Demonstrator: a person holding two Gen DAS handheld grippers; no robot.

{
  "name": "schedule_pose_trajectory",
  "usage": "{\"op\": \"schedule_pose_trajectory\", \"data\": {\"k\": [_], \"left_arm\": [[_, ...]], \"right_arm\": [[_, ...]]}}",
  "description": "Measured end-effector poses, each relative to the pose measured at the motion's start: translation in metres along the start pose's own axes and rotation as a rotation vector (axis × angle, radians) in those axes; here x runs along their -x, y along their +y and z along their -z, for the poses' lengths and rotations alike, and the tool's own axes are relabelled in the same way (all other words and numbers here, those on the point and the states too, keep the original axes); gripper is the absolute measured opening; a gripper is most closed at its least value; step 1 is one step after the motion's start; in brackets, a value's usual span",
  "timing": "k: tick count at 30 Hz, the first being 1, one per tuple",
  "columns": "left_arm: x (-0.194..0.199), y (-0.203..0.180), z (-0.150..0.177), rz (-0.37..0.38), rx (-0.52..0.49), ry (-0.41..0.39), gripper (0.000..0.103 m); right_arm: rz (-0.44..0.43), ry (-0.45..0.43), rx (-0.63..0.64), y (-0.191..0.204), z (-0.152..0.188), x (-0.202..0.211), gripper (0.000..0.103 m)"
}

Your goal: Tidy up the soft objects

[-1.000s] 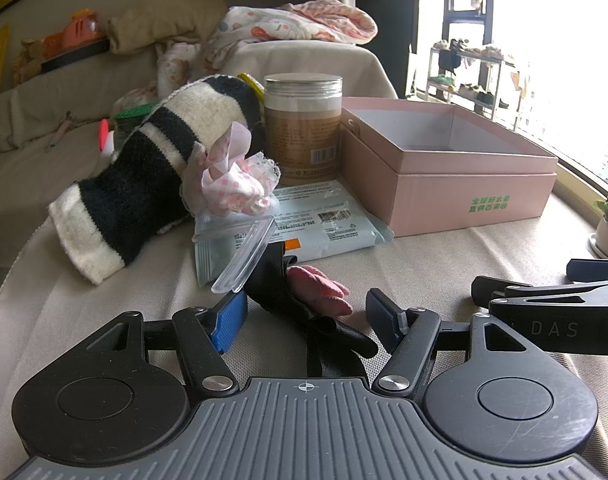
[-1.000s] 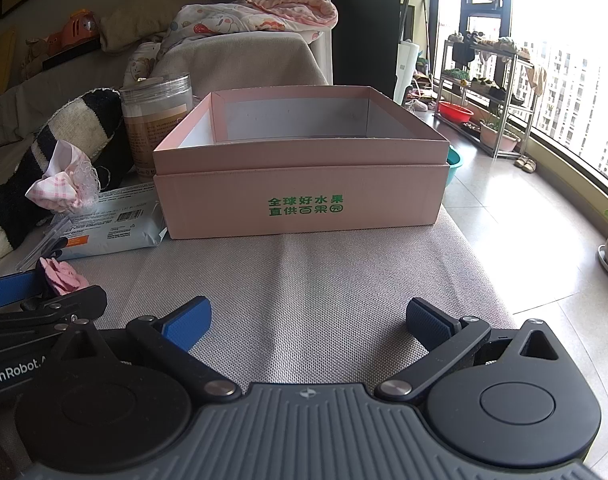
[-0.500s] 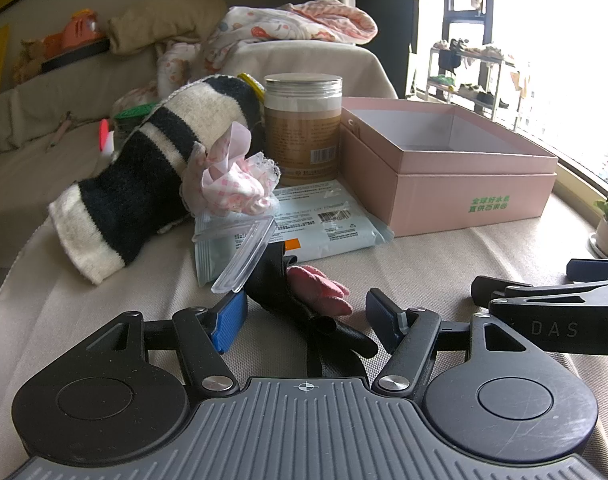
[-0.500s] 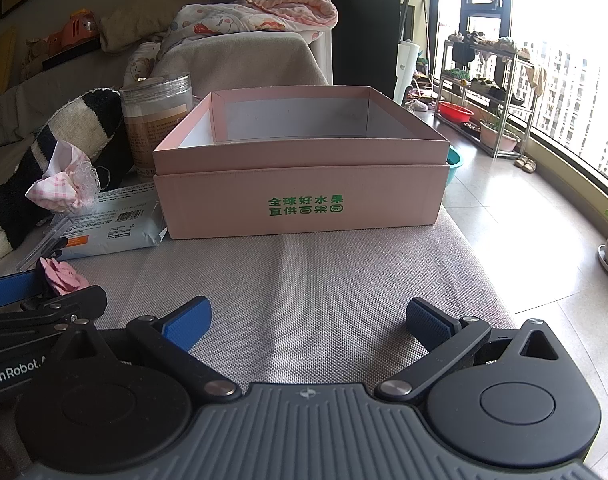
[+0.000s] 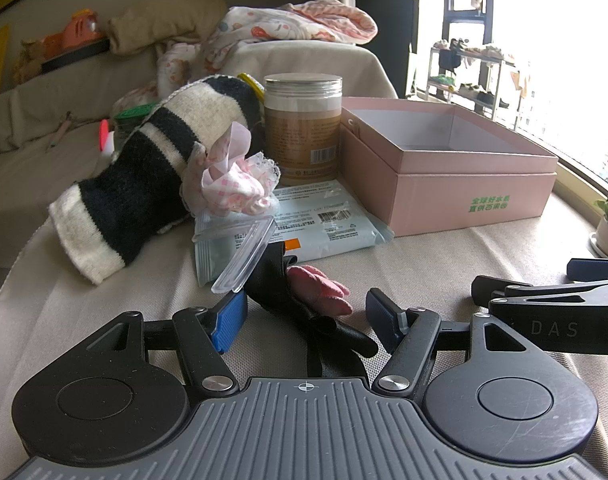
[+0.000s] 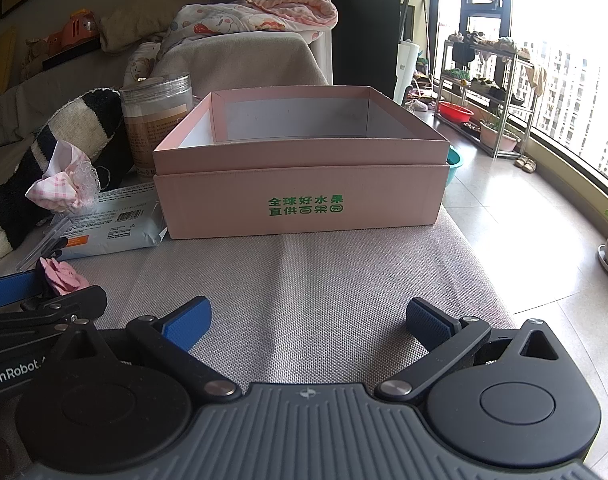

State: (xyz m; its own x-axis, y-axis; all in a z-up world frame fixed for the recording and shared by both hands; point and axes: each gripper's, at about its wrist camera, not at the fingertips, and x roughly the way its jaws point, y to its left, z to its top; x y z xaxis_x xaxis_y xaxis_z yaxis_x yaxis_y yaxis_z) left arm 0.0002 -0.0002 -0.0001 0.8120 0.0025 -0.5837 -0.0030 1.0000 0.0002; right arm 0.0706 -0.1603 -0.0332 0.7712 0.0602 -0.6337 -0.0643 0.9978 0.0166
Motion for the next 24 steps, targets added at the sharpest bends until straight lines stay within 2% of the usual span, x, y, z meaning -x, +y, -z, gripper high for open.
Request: {"op": "schedule_pose_trajectory", "data": {"k": [24], "left_arm": [[0.0022, -0.0021, 0.0003, -0.005, -0.005, -0.002, 0.07]], "right_arm": [[0.0, 0.0, 0.0, -0.0007, -0.0007, -0.0004, 0.103]]}}
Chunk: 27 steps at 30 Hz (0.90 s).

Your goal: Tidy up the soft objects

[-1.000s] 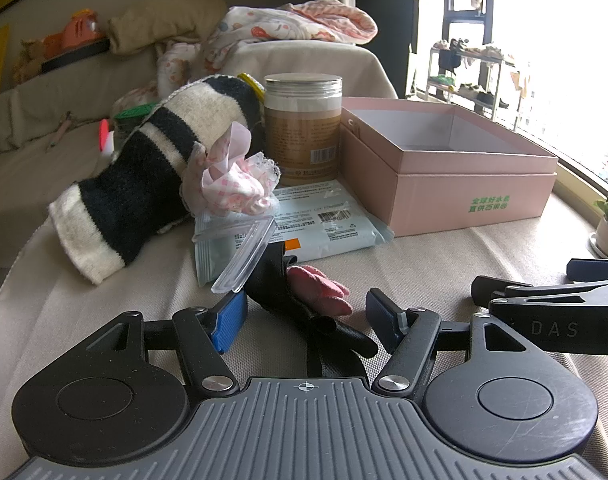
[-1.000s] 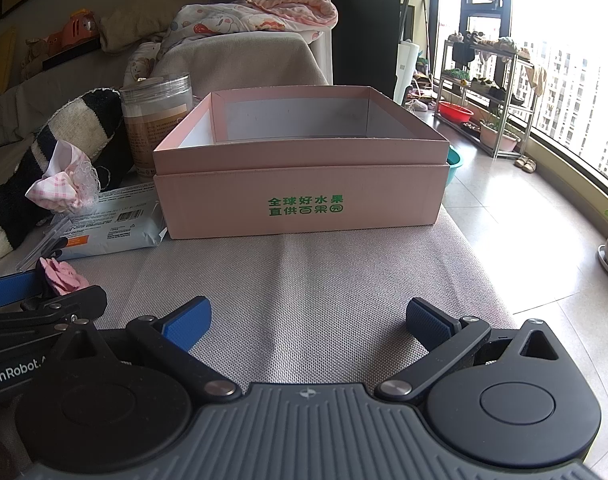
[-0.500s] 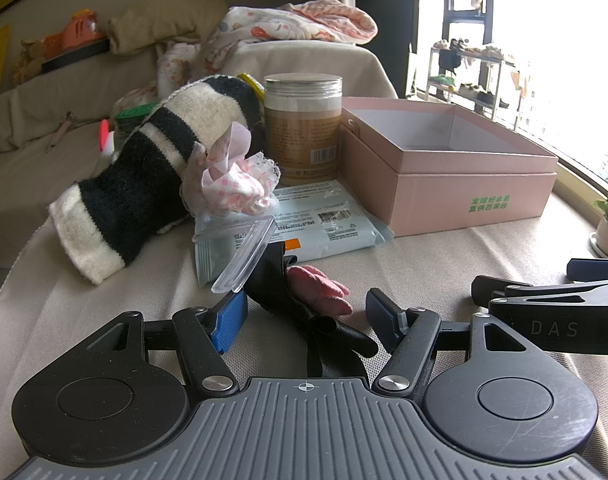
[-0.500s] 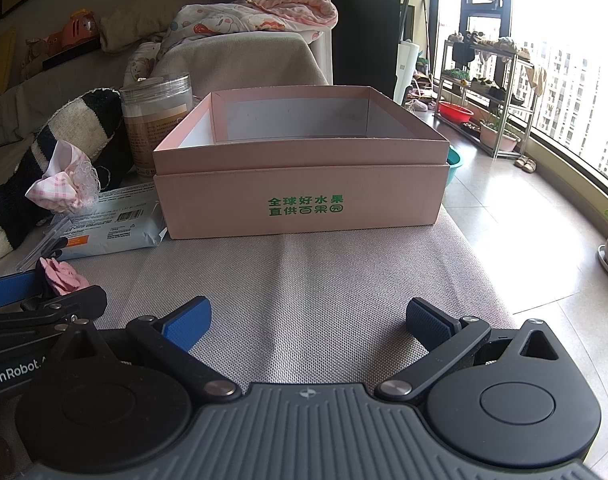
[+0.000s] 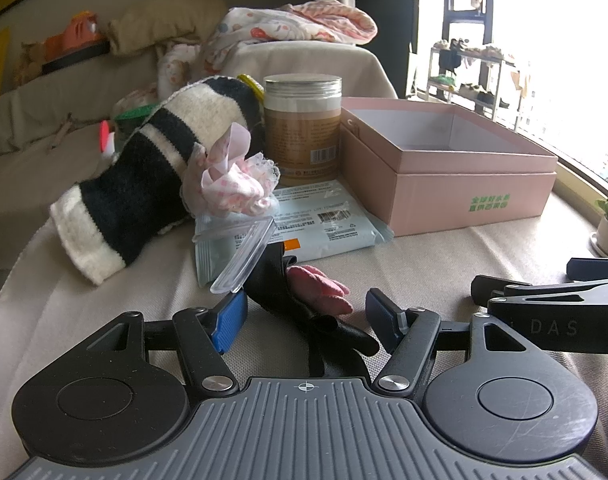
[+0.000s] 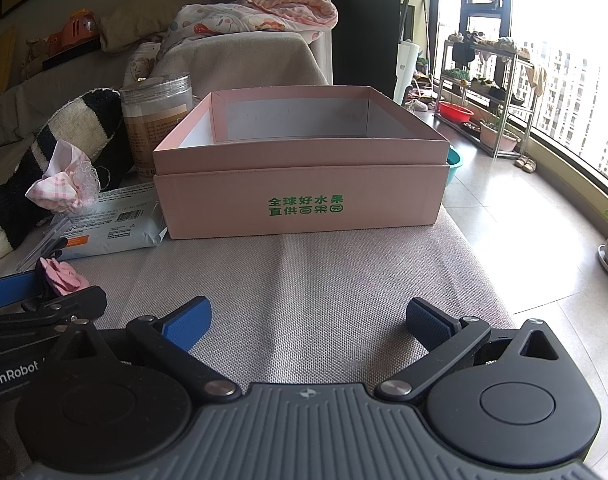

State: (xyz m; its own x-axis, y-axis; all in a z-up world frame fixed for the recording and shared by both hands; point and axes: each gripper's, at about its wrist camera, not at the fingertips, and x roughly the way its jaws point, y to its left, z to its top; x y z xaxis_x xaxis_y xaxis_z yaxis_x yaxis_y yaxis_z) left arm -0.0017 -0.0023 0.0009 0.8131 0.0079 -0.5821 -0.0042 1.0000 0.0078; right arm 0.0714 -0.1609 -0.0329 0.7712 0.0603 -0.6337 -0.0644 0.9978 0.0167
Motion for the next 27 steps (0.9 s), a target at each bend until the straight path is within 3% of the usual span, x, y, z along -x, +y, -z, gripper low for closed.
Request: {"op": "schedule_pose_trajectory", "data": {"k": [4, 7, 12, 18, 21, 23, 27], "left_arm": [[-0.001, 0.0, 0.0, 0.01, 0.0, -0.001, 0.069], [0.002, 0.002, 0.0, 0.042, -0.014, 0.007, 0.068], [0.016, 0.017, -0.001, 0.204, -0.034, 0.033, 0.064], [0.055, 0.038, -0.007, 0.325, -0.106, -0.025, 0.063], [0.057, 0.057, -0.021, 0.293, -0.056, -0.023, 0.063], [0.049, 0.07, -0.03, 0.262, 0.002, -0.016, 0.063], [0.03, 0.092, -0.038, 0.227, 0.108, 0.021, 0.063]], "right_arm": [[0.008, 0.001, -0.007, 0.0, -0.004, -0.004, 0.103], [-0.051, 0.049, 0.013, -0.006, -0.012, -0.003, 0.103], [-0.092, 0.136, 0.085, -0.008, -0.019, -0.004, 0.103], [-0.075, 0.133, 0.073, -0.008, -0.013, 0.002, 0.103], [-0.095, 0.14, 0.09, -0.009, -0.015, 0.0, 0.103], [-0.096, 0.1, 0.077, -0.011, -0.009, 0.004, 0.103], [-0.035, 0.062, 0.0, -0.014, -0.005, 0.01, 0.101]]}}
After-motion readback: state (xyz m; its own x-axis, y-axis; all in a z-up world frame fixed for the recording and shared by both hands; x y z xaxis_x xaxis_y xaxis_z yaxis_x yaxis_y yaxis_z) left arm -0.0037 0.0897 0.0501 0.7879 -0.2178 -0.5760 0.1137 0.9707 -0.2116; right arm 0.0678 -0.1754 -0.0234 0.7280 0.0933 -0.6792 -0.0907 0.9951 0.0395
